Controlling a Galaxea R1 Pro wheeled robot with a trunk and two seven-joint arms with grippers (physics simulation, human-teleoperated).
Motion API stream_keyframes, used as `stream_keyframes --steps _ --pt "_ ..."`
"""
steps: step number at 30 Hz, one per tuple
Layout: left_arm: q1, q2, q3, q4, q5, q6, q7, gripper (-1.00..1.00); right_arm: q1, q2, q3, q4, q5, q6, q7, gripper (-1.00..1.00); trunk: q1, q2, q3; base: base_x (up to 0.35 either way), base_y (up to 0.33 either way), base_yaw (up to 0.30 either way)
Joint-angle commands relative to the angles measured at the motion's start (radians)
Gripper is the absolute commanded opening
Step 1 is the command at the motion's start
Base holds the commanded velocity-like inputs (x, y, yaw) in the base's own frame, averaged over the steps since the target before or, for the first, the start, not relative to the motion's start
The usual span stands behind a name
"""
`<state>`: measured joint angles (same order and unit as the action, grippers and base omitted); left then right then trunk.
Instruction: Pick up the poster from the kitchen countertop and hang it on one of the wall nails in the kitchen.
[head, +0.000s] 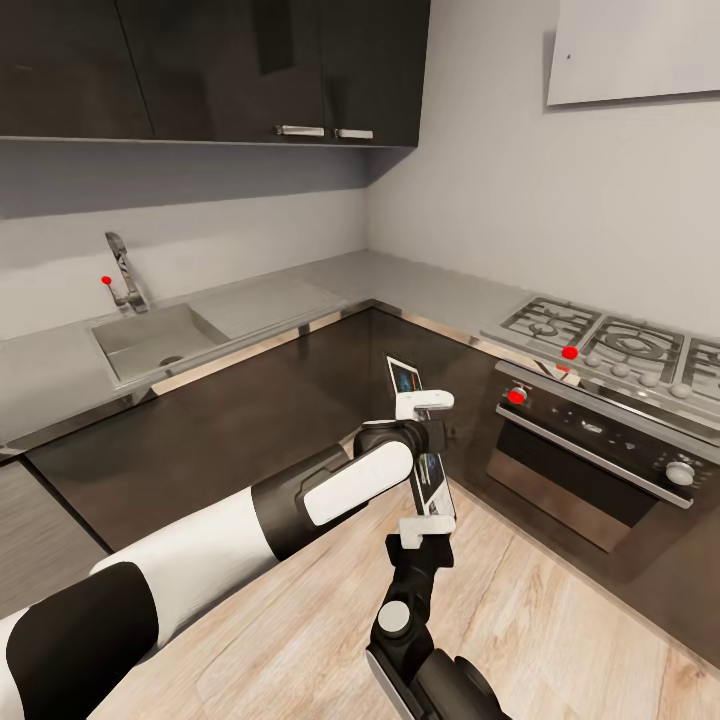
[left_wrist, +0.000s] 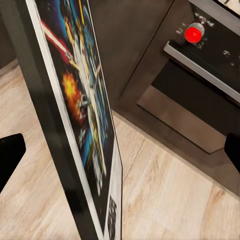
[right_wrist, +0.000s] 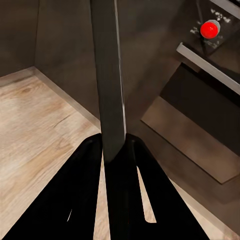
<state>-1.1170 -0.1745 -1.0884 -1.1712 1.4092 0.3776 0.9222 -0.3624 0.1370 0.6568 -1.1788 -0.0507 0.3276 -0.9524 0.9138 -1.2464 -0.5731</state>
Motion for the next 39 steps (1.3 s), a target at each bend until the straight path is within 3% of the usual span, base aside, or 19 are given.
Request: stream_keyframes --steps 1,16,20,22,23,24,27,28,30,33,35,39 --pt "-0.001 0.0 -0.001 -0.002 0.004 0.003 0.006 1.0 -0.001 0.0 0.002 0.002 -0.006 0.004 -0.005 -1.0 0.0 -0.001 -0.001 0.0 0.0 0.0" --pt "-0.001 0.0 -0.001 -0.005 0.004 0.003 0.006 1.0 -0.039 -0.003 -0.043 0.083 -0.02 0.001 -0.002 -1.0 0.0 -0.001 -0.001 0.0 0.0 0.0" --pt "-0.001 0.0 0.0 -0.013 0.005 0.003 0.005 1.0 -0.061 -0.006 -0.046 0.131 -0.046 -0.009 0.0 -1.0 0.0 -0.001 -0.001 0.0 0.0 0.0" --pt "0.011 0.0 0.0 -0.049 0.005 0.003 0.004 1.0 -0.066 -0.009 -0.047 0.147 -0.068 -0.051 0.027 -1.0 0.0 -0.001 -0.001 0.0 0.0 0.0" --pt "0.039 0.012 0.001 -0.095 0.005 0.002 0.002 1.0 -0.067 -0.012 -0.051 0.153 -0.08 -0.072 0.076 -1.0 0.0 -0.001 -0.001 0.0 0.0 0.0" --pt "0.048 0.026 0.001 -0.115 0.005 0.002 0.002 1.0 -0.067 -0.014 -0.056 0.154 -0.082 -0.077 0.092 -1.0 0.0 -0.001 -0.001 0.0 0.0 0.0" --pt "0.081 0.132 0.001 -0.247 0.007 0.002 -0.002 1.0 -0.068 -0.022 -0.114 0.168 -0.091 -0.093 0.146 -1.0 0.0 -0.001 -0.001 0.0 0.0 0.0" --pt "0.084 0.15 0.001 -0.268 0.007 0.002 -0.002 1.0 -0.068 -0.023 -0.121 0.172 -0.092 -0.094 0.15 -1.0 0.0 -0.001 -0.001 0.0 0.0 0.0" --pt "0.111 0.211 0.001 -0.339 0.008 0.001 -0.008 1.0 -0.069 -0.025 -0.137 0.184 -0.094 -0.105 0.16 -1.0 0.0 -0.001 -0.001 0.0 0.0 0.0" --pt "0.152 0.252 0.001 -0.373 0.008 -0.006 -0.044 1.0 -0.068 -0.026 -0.142 0.189 -0.094 -0.129 0.165 -1.0 0.0 -0.001 -0.001 0.0 0.0 0.0" --pt "0.197 0.336 0.001 -0.389 0.008 -0.071 -0.191 1.0 -0.067 -0.046 -0.145 0.191 -0.095 -0.162 0.218 -1.0 0.0 -0.001 -0.001 0.0 0.0 0.0" --pt "0.252 0.512 0.0 -0.392 0.007 -0.208 -0.538 1.0 -0.062 -0.116 -0.173 0.195 -0.095 -0.21 0.394 -1.0 0.0 -0.001 -0.001 0.0 0.0 0.0"
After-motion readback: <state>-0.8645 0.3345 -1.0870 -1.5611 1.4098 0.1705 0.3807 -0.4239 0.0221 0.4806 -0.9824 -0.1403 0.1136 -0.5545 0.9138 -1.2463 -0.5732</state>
